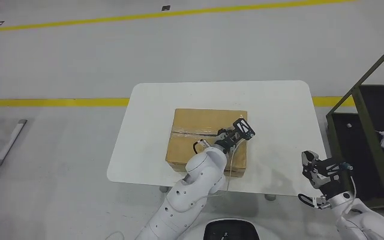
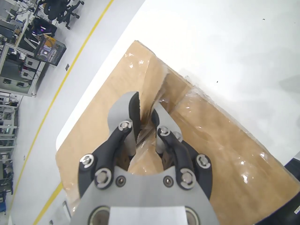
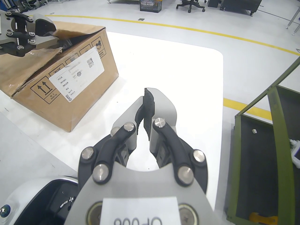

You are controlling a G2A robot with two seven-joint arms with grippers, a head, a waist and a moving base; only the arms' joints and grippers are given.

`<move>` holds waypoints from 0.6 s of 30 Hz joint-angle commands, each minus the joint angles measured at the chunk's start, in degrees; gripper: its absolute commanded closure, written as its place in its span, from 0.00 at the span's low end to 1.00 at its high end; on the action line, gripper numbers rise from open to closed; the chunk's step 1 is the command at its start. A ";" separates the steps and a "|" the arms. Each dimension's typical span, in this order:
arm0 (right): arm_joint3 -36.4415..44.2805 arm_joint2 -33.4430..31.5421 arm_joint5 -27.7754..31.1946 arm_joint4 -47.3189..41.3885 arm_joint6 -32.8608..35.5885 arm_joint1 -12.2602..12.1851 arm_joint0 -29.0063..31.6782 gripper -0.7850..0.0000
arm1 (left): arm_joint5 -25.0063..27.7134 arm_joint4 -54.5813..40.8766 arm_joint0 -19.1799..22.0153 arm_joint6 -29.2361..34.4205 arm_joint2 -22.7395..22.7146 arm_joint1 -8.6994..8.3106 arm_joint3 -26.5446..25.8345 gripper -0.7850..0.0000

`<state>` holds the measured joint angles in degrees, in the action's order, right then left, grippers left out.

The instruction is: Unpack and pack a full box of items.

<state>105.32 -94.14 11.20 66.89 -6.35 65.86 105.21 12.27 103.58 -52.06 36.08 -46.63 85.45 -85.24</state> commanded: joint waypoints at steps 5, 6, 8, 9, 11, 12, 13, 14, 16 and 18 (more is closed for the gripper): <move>0.74 -0.03 0.21 -0.24 0.46 0.11 -0.30 1.00 | 0.19 0.45 -1.03 0.11 -1.12 -0.02 -1.79 0.98; 0.81 -0.07 0.26 -0.33 0.56 0.13 -0.33 1.00 | 0.31 0.39 -1.30 0.13 -1.38 -0.04 -2.15 0.85; 0.96 -0.11 0.44 -0.40 0.79 0.15 -0.44 1.00 | 0.72 0.60 -1.74 0.28 -1.80 -0.11 -2.81 0.73; 0.98 -0.12 0.46 -0.46 0.89 0.17 -0.51 1.00 | 0.88 0.77 -1.95 0.27 -1.97 -0.14 -3.06 0.68; 1.06 -0.03 0.53 -0.37 1.08 0.20 -0.74 1.00 | 1.18 0.92 -2.31 0.36 -2.31 -0.17 -3.40 0.51; 1.06 0.07 0.52 -0.43 1.09 0.23 -0.85 1.00 | 1.27 0.98 -2.46 0.46 -2.44 -0.17 -3.53 0.29; 1.06 0.16 0.57 -0.37 1.15 0.25 -0.95 1.00 | 1.40 1.03 -2.56 0.52 -2.58 -0.17 -3.66 0.24; 1.04 0.21 0.55 -0.34 1.21 0.28 -1.04 1.00 | 1.49 1.22 -2.62 0.61 -2.72 -0.17 -3.77 0.25; 1.02 0.36 0.58 -0.23 1.30 0.32 -1.20 1.00 | 1.61 1.66 -2.79 0.59 -2.95 -0.18 -3.98 0.25; 0.91 0.48 0.54 -0.17 1.32 0.36 -1.34 1.00 | 1.77 1.98 -2.96 0.68 -3.20 -0.18 -4.10 0.28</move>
<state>106.28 -93.71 11.76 66.68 -5.03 66.20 103.93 13.96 105.38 -54.94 36.70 -49.73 85.27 -89.29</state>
